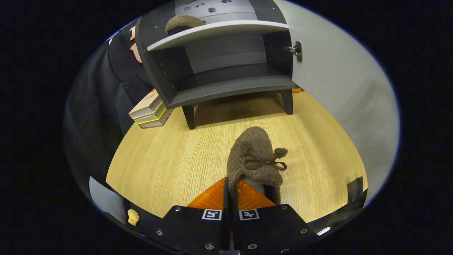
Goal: Open the shoe cabinet door, grab the shoes and put them into the shoe cabinet, then close the shoe cabinet door.
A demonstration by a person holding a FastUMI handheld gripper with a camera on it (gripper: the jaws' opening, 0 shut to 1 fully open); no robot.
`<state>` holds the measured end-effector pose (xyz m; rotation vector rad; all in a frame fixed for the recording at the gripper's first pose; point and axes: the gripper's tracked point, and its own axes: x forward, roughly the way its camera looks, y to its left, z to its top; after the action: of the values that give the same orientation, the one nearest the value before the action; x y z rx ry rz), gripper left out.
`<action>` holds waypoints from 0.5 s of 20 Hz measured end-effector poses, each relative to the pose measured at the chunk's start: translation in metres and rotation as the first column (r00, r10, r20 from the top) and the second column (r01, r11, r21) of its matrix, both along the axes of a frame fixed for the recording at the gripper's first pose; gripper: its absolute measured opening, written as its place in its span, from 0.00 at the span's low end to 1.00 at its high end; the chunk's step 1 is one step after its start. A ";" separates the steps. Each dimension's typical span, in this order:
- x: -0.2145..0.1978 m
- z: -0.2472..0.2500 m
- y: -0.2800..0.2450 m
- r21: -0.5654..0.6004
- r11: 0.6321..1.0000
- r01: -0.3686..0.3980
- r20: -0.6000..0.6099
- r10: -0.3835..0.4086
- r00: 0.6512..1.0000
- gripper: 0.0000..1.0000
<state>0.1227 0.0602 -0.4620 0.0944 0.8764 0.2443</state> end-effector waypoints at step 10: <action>0.028 0.143 -0.004 -0.014 0.999 -0.037 0.191 0.039 0.981 0.04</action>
<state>0.1510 0.0563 -0.3193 0.0434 0.6882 0.2800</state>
